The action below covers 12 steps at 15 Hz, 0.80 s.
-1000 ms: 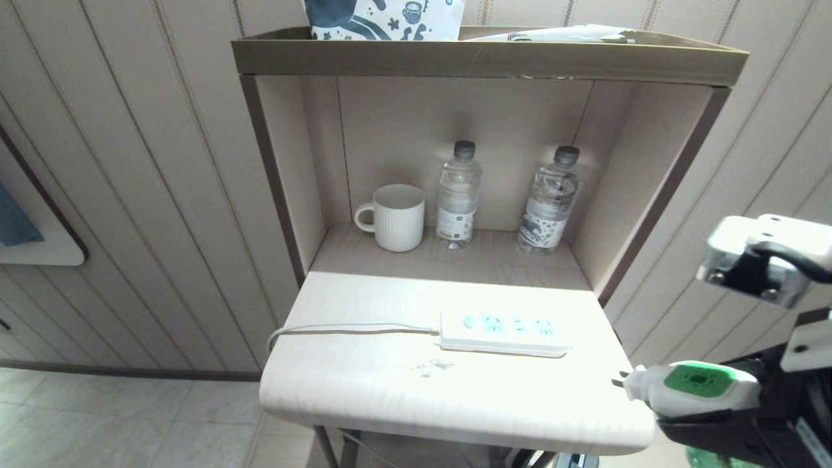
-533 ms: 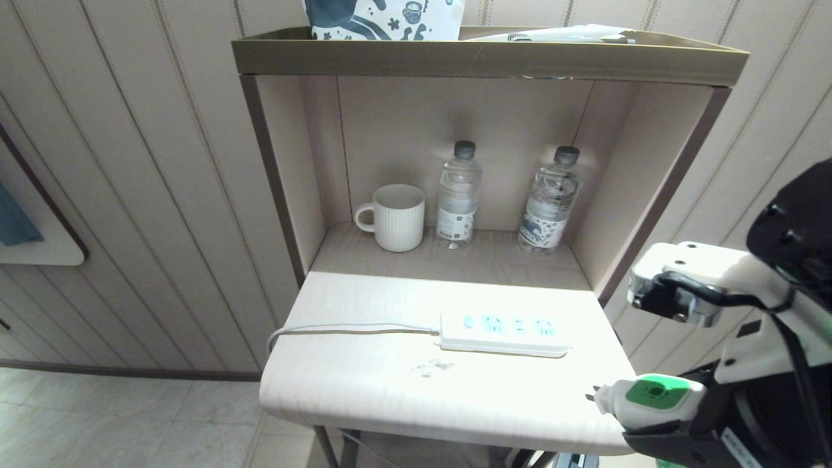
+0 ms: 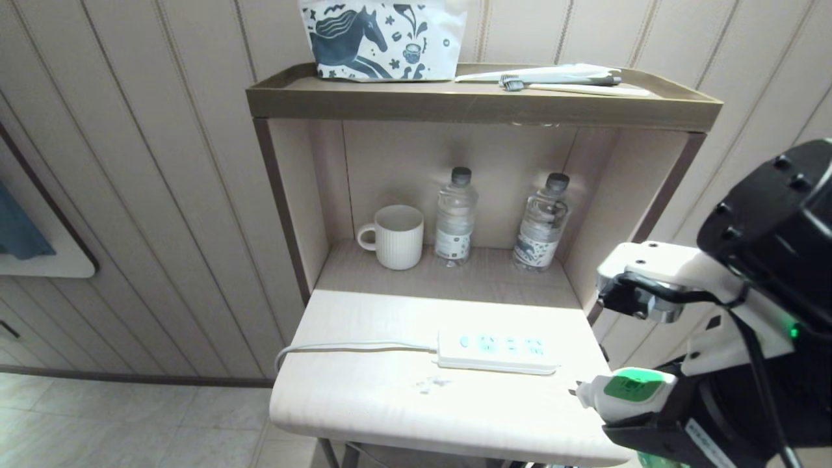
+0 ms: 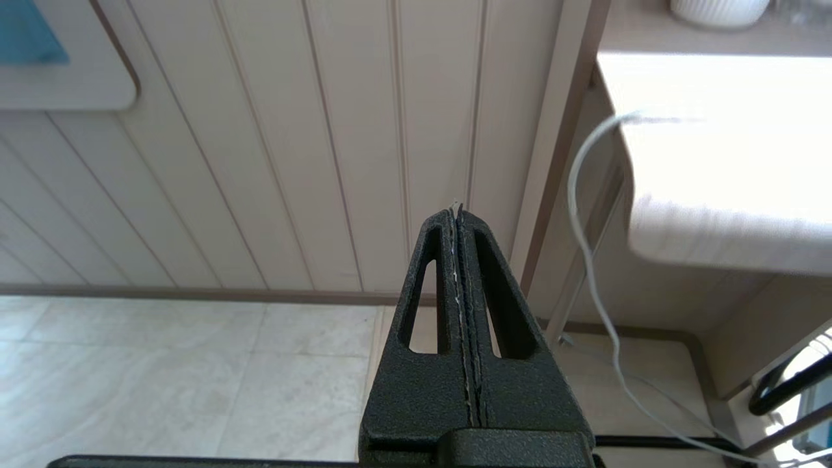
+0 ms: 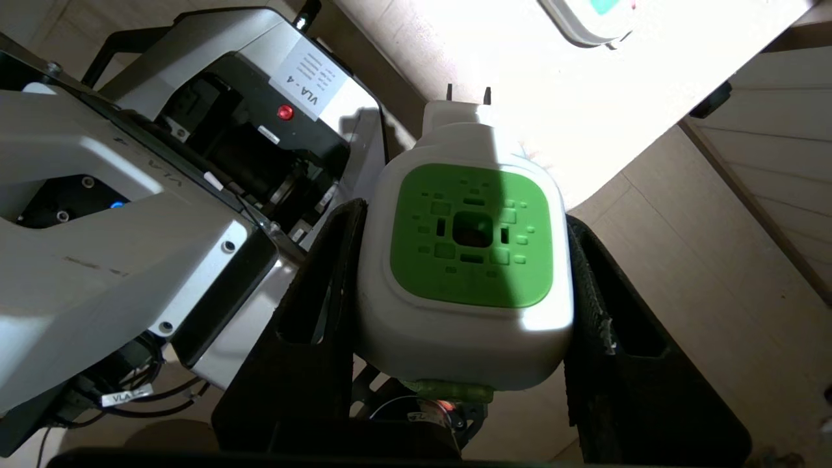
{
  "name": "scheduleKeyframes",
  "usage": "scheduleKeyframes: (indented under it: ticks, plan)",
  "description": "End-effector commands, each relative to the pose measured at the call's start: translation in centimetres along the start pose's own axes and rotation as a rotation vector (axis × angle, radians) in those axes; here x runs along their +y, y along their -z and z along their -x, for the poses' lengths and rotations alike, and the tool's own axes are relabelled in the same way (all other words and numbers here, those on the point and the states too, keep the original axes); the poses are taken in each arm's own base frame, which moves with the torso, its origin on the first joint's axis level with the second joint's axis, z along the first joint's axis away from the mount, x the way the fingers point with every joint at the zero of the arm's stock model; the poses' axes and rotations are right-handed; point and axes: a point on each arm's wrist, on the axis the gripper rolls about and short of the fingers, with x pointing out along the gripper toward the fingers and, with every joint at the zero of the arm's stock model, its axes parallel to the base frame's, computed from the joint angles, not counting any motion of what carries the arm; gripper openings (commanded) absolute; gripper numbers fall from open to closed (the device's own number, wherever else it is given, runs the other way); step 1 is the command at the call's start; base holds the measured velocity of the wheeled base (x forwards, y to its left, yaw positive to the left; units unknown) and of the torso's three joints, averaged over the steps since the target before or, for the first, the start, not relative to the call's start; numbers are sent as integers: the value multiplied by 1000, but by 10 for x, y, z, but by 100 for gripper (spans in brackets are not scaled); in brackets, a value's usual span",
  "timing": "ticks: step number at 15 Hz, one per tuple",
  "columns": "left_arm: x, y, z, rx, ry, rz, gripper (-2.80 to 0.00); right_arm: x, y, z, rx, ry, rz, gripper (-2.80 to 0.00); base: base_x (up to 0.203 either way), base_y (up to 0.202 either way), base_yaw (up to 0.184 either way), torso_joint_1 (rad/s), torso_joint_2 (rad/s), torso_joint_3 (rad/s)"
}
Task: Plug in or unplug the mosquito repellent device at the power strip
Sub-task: Insert the plug into the socket
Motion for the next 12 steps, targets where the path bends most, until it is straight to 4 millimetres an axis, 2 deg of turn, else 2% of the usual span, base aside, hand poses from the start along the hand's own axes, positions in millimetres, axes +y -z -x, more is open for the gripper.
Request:
scheduleKeyframes:
  ticks: [1,5,12]
  plan:
    - [0,0,0,1,0,-1,-280,1,-3,-7,25,8,1,-280,0,0,0,230,-510,-286]
    - [0,0,0,1,0,0,-280,-6,-13,-24,73,40,-37,-280,0,0,0,247,-537,-296]
    - [0,0,0,1,0,0,-280,-10,-19,-31,91,39,-61,-280,0,0,0,273,-585,-311]
